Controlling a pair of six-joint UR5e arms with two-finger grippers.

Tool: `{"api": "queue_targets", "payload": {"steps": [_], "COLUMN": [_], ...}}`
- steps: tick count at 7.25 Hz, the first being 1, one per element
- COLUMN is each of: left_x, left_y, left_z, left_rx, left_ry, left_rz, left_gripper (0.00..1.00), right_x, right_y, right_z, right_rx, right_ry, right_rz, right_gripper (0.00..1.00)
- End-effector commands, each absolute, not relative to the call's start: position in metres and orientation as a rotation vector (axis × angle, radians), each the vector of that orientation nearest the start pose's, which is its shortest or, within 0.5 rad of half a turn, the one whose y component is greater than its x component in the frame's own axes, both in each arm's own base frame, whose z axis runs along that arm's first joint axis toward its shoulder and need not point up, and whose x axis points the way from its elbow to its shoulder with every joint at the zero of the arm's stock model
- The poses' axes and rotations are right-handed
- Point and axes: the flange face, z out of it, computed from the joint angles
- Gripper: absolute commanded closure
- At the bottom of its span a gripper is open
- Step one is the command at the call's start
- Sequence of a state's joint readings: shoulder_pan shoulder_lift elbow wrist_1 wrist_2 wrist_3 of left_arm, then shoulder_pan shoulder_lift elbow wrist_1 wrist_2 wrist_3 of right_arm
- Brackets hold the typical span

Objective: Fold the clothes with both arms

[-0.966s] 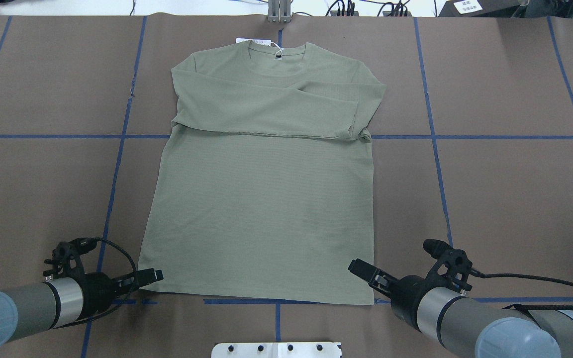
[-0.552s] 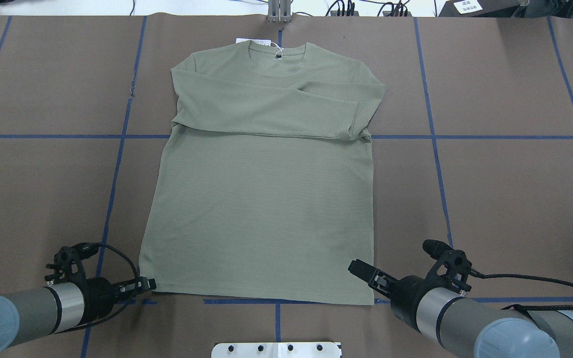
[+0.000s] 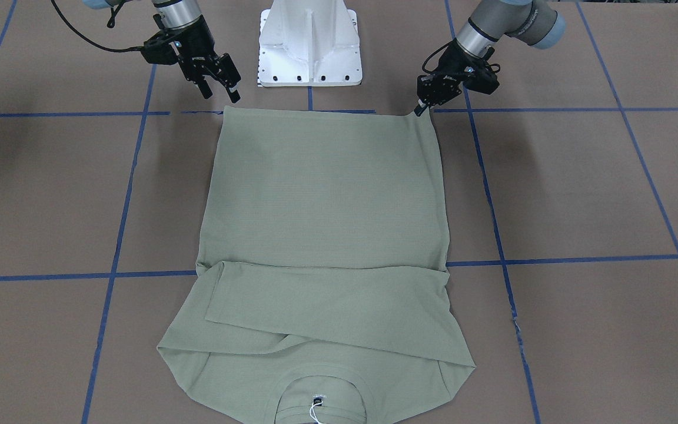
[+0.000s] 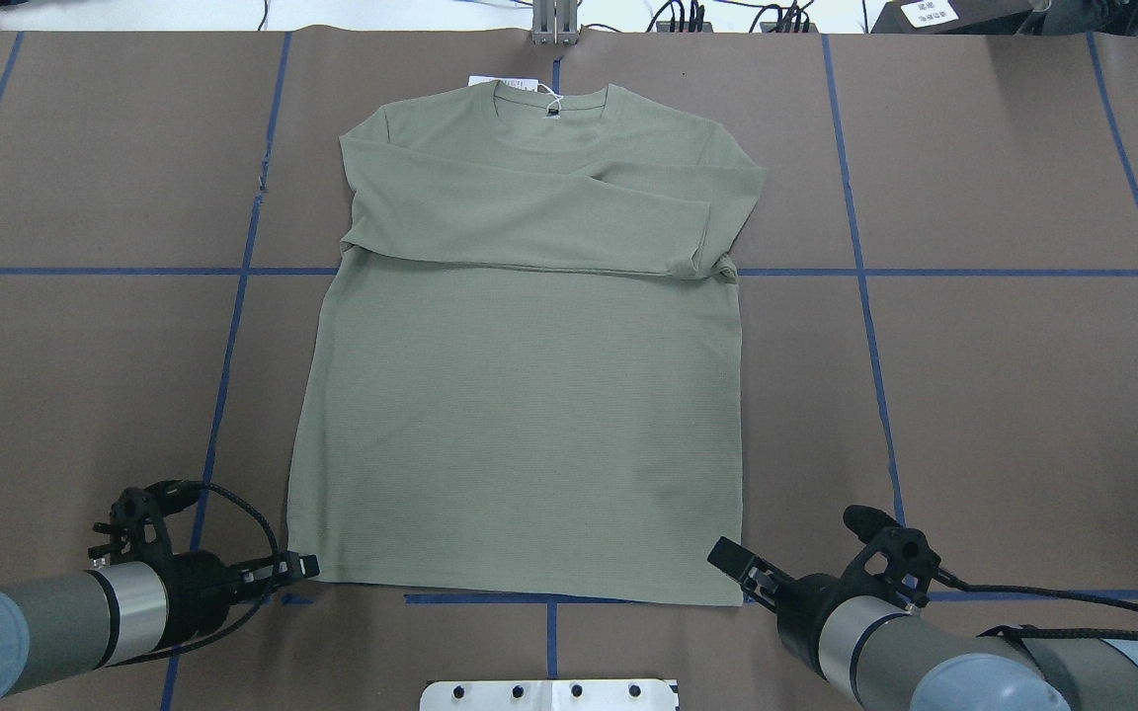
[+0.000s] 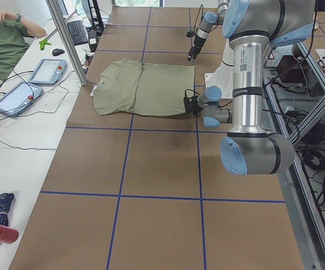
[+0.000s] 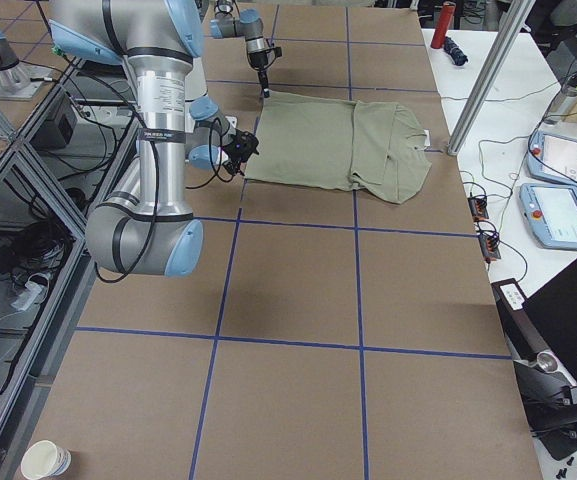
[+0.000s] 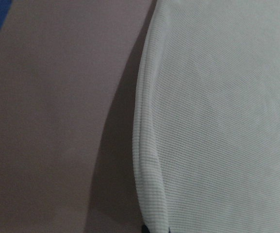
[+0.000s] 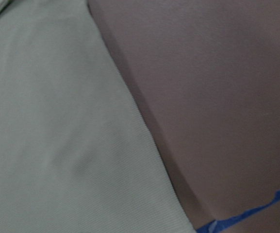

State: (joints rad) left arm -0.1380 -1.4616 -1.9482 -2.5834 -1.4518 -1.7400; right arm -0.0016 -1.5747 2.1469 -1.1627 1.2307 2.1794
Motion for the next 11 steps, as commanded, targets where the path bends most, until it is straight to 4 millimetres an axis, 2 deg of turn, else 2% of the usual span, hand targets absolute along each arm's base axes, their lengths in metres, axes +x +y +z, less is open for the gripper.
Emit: {"api": "queue_targets", "payload": {"steps": [1, 4, 8, 11], "left_x": [0.43, 0.432, 0.432, 0.433], "left_y": [-0.205, -0.205, -0.204, -0.205], "left_z": [0.4, 0.395, 0.392, 0.39], "left_rx": [0.068, 0.068, 0.065, 0.067], "left_ry": [1.317, 1.326, 1.334, 1.338], "left_rz": [-0.329, -0.328, -0.328, -0.328], "left_gripper": [1.0, 1.0, 1.0, 1.0], "right_x": [-0.474, -0.486, -0.497, -0.504], "right_y": [-0.145, -0.141, -0.146, -0.15], "right_z": [0.357, 0.363, 0.344, 0.353], "right_rx": [-0.058, -0.039, 0.036, 0.077], "right_ry": [-0.984, -0.978, -1.036, -1.011], "right_rz": [0.808, 0.799, 0.808, 0.765], "right_gripper": [0.04, 0.08, 0.09, 0.11]}}
